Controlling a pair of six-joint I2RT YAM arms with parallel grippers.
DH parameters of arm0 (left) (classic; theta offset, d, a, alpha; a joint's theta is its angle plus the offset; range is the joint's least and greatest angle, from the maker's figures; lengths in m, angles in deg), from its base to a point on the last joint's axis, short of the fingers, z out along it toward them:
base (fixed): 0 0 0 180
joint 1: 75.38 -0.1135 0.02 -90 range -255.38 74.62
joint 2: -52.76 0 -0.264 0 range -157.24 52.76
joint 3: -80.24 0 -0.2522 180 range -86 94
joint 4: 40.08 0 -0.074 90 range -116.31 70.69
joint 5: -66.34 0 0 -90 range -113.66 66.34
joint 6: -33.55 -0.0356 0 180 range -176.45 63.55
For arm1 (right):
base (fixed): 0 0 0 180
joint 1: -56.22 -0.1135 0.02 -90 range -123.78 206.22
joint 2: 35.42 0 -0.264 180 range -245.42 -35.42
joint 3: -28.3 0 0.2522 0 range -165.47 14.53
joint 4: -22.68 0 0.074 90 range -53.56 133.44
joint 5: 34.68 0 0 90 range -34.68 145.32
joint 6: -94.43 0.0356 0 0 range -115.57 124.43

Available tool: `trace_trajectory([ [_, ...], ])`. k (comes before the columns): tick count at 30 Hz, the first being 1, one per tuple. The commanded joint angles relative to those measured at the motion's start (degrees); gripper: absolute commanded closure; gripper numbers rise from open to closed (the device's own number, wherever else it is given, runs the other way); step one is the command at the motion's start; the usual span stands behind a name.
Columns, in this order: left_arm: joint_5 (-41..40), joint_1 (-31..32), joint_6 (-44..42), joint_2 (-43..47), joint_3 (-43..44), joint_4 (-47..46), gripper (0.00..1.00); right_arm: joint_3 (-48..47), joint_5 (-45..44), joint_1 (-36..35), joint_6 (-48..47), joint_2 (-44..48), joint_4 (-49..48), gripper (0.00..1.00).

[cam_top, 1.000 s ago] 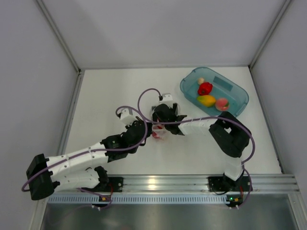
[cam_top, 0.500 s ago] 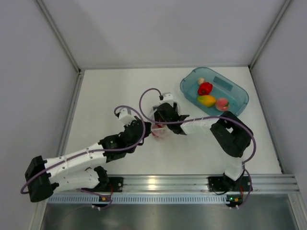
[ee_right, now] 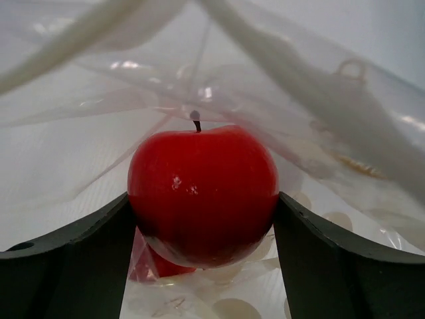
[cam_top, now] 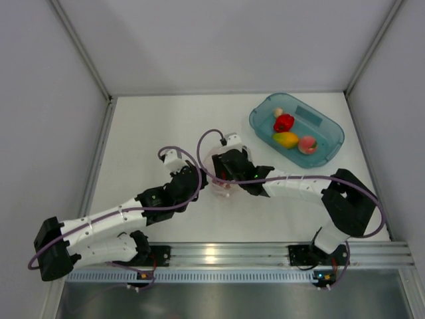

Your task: Open the zip-top bag and remove the fake food

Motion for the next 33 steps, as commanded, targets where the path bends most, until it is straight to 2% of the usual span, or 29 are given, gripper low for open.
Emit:
trace_trajectory([
  [1,-1.6,-0.4,-4.1,0.1,2.5,-1.0,1.00,-0.2,0.8,-2.8,-1.8,4.8,1.7,0.64],
  [11,1.0,-0.3,-7.7,-1.8,5.2,-1.0,1.00,-5.6,-1.1,-7.3,-0.6,12.3,13.9,0.66],
  [28,0.5,-0.2,-7.0,-3.3,4.1,-0.9,1.00,-4.7,1.9,-7.1,-1.9,28.0,14.3,0.67],
  [33,-0.5,-0.3,-6.3,-2.7,3.2,-0.9,1.00,-5.1,-1.2,-5.3,-1.5,34.8,14.2,0.69],
])
